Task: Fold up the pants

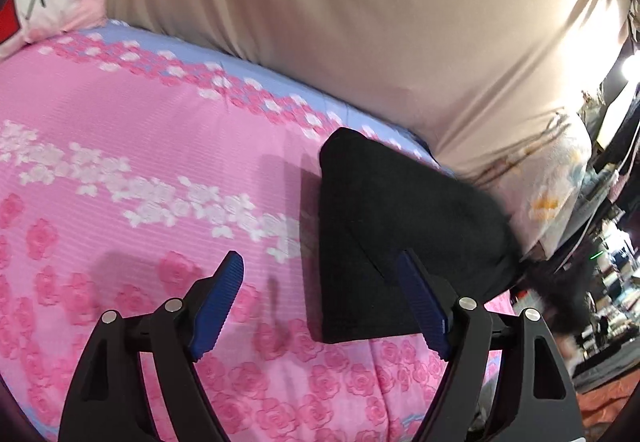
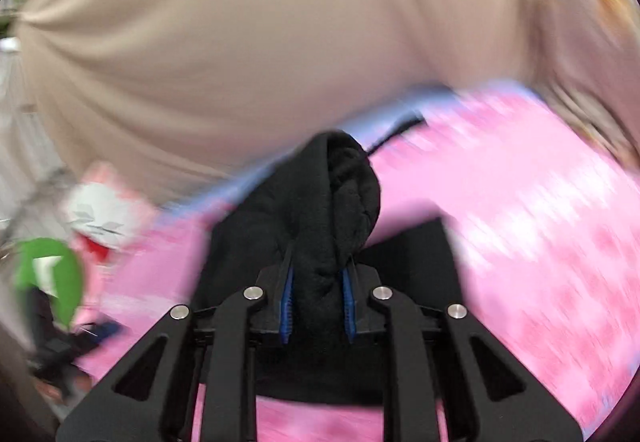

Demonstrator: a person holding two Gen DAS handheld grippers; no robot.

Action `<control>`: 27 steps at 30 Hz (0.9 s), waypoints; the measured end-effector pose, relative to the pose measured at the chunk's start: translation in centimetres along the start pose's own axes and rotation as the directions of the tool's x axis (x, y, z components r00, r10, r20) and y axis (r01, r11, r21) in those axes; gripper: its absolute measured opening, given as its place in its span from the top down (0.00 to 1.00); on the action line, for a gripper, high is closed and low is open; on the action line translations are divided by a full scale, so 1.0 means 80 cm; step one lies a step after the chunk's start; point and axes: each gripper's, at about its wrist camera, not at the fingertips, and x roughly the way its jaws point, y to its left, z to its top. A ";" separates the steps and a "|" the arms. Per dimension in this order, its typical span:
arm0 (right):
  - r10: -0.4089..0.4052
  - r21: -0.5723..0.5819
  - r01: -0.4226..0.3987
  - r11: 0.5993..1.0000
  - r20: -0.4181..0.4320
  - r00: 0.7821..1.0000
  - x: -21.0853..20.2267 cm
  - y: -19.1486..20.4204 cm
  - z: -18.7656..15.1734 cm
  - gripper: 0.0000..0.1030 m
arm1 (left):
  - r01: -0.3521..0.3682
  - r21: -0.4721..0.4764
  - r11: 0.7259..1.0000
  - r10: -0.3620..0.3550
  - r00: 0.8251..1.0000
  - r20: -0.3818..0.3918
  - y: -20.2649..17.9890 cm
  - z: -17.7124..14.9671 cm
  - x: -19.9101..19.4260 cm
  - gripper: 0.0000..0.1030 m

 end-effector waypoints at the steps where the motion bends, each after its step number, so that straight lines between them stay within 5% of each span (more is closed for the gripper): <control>1: -0.024 0.032 0.026 0.999 -0.053 0.998 0.015 -0.020 -0.011 0.78 | 0.015 -0.003 1.000 -0.015 1.000 -0.019 -0.002 -0.001 0.011 0.26; 4: 0.049 0.126 -0.043 0.991 -0.049 0.998 0.014 -0.054 -0.027 0.69 | 0.050 -0.012 0.999 -0.051 0.995 -0.083 -0.014 0.002 0.053 0.26; 8: -0.029 0.069 0.026 0.997 0.050 0.998 -0.022 -0.047 -0.002 0.38 | 0.078 -0.037 0.996 -0.082 0.987 -0.136 -0.025 0.006 0.098 0.24; 13: 0.028 0.104 -0.026 0.994 -0.023 0.999 0.004 -0.066 0.011 0.26 | 0.057 -0.092 0.994 -0.075 0.976 -0.205 -0.020 0.007 0.155 0.23; 17: 0.117 0.191 -0.096 0.977 -0.104 0.988 0.042 -0.082 -0.008 0.25 | 0.080 -0.195 0.977 -0.131 0.957 -0.261 -0.003 0.000 0.194 0.20; 18: 0.151 0.212 -0.126 0.969 -0.108 0.983 0.048 -0.083 -0.011 0.34 | 0.107 -0.207 0.973 -0.155 0.959 -0.236 0.000 0.002 0.196 0.20; 22: 0.153 0.170 -0.137 0.976 -0.085 0.984 0.041 -0.057 -0.003 0.62 | 0.165 -0.190 0.968 -0.208 0.951 -0.230 0.001 0.011 0.191 0.74; 27: 0.221 0.056 -0.219 0.974 -0.039 0.974 -0.009 0.011 0.016 0.65 | 0.181 -0.118 0.976 -0.198 0.970 -0.144 0.002 0.031 0.114 0.79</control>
